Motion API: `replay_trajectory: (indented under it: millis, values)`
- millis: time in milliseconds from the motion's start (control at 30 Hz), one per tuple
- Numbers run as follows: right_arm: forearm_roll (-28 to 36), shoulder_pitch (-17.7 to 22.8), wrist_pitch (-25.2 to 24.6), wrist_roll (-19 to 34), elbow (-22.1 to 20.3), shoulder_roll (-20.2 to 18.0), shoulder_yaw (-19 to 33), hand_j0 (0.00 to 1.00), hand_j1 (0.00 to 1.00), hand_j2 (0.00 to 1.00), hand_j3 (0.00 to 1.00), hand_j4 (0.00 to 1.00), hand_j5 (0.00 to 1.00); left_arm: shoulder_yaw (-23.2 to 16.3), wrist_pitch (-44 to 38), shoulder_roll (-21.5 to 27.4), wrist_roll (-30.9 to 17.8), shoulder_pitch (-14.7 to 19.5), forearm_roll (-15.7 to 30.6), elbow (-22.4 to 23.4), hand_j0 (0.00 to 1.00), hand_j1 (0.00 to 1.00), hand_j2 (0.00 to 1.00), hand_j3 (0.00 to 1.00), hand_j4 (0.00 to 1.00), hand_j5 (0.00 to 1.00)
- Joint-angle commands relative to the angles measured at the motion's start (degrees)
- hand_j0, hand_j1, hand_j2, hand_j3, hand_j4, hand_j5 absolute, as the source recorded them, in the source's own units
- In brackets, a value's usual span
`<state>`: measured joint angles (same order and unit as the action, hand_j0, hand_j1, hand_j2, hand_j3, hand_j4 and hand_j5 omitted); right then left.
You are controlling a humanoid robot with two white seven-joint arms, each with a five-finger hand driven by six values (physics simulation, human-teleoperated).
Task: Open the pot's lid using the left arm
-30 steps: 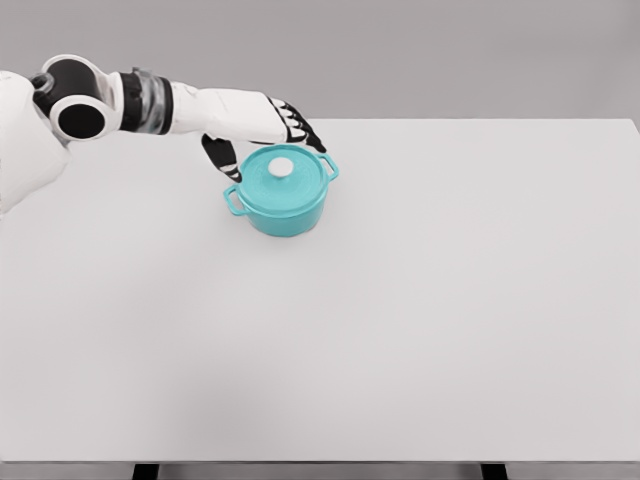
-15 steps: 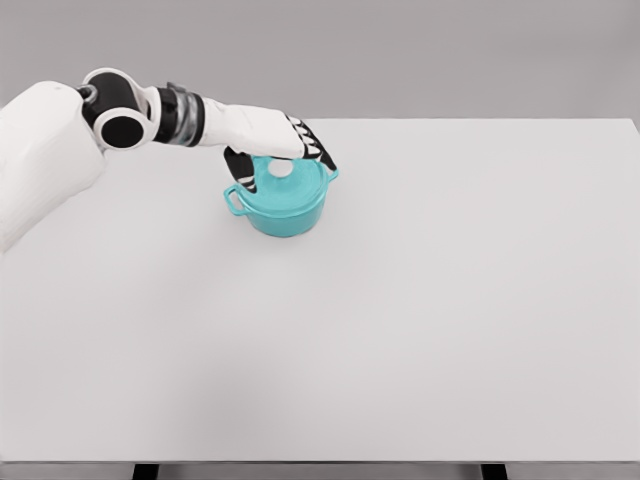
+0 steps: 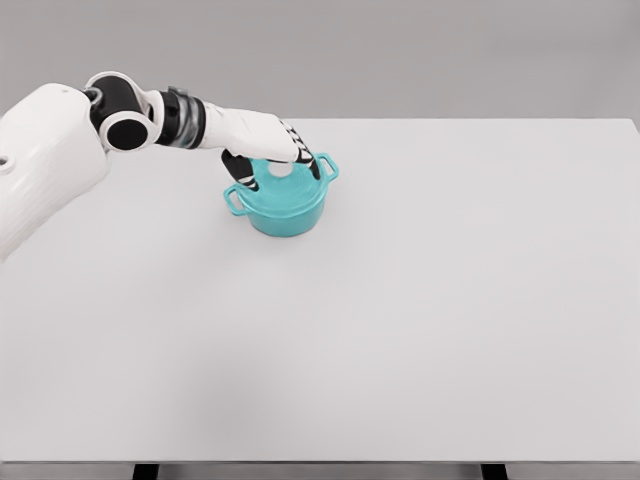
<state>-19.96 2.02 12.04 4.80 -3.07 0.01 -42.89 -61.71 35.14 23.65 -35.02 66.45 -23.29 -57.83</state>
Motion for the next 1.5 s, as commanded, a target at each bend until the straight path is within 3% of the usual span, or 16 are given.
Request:
replay_trajectory:
  millis: [0, 100, 467, 633, 833, 933, 1033, 1200, 1467]
  values:
    - [0.01, -0.09, 0.01, 0.03, -0.01, -0.01, 0.0, 1.0, 1.0, 1.0, 1.0, 1.0, 1.0, -0.08, -0.14, -0.35, 0.02, 0.0, -0.18, 0.61, 0.79, 0.79, 0.79, 0.79, 0.79, 0.79]
    - [0.01, -0.09, 0.01, 0.03, -0.01, -0.01, 0.0, 1.0, 1.0, 1.0, 1.0, 1.0, 1.0, -0.08, -0.14, -2.38, 0.02, 0.0, -2.2, 3.42, 0.79, 0.79, 0.79, 0.79, 0.79, 0.79]
    - [0.01, -0.09, 0.01, 0.03, -0.01, -0.01, 0.0, 1.0, 1.0, 1.0, 1.0, 1.0, 1.0, -0.08, -0.14, -2.46, 0.02, 0.0, -2.64, 3.68, 0.74, 0.74, 0.74, 0.74, 0.74, 0.74]
    - [0.01, -0.09, 0.01, 0.03, -0.01, -0.01, 0.0, 1.0, 1.0, 1.0, 1.0, 1.0, 1.0, -0.08, -0.14, -1.94, 0.02, 0.09, -2.55, 3.42, 0.58, 0.58, 0.58, 0.58, 0.58, 0.58]
    - [0.01, 0.0, 0.01, 0.03, -0.01, -0.01, 0.0, 1.0, 1.0, 1.0, 1.0, 1.0, 1.0, 0.01, -0.14, -1.85, 0.02, 0.44, -2.47, 3.33, 0.5, 0.5, 0.5, 0.5, 0.5, 0.5]
    - [0.01, 0.0, 0.01, 0.03, -0.01, -0.01, 0.0, 1.0, 1.0, 1.0, 1.0, 1.0, 1.0, 0.01, -0.14, -1.76, 0.02, 0.44, -2.47, 3.33, 0.4, 0.4, 0.4, 0.4, 0.4, 0.4]
    - [0.01, -0.09, 0.01, 0.03, -0.01, -0.01, 0.0, 1.0, 1.0, 1.0, 1.0, 1.0, 1.0, 0.09, -0.14, -1.32, 0.02, 0.44, -2.47, 3.25, 0.38, 0.38, 0.38, 0.38, 0.38, 0.38]
    - [0.01, 0.0, 0.01, 0.03, -0.01, -0.01, 0.0, 1.0, 1.0, 1.0, 1.0, 1.0, 1.0, 0.53, -0.14, 2.45, 0.02, 0.97, -2.29, 2.89, 0.35, 0.35, 0.35, 0.35, 0.35, 0.35]
    - [0.01, -0.09, 0.01, 0.03, -0.01, -0.01, 0.0, 1.0, 1.0, 1.0, 1.0, 1.0, 1.0, 4.05, -0.14, 14.23, 0.02, 0.0, -2.29, 1.58, 0.35, 0.35, 0.35, 0.35, 0.35, 0.35]
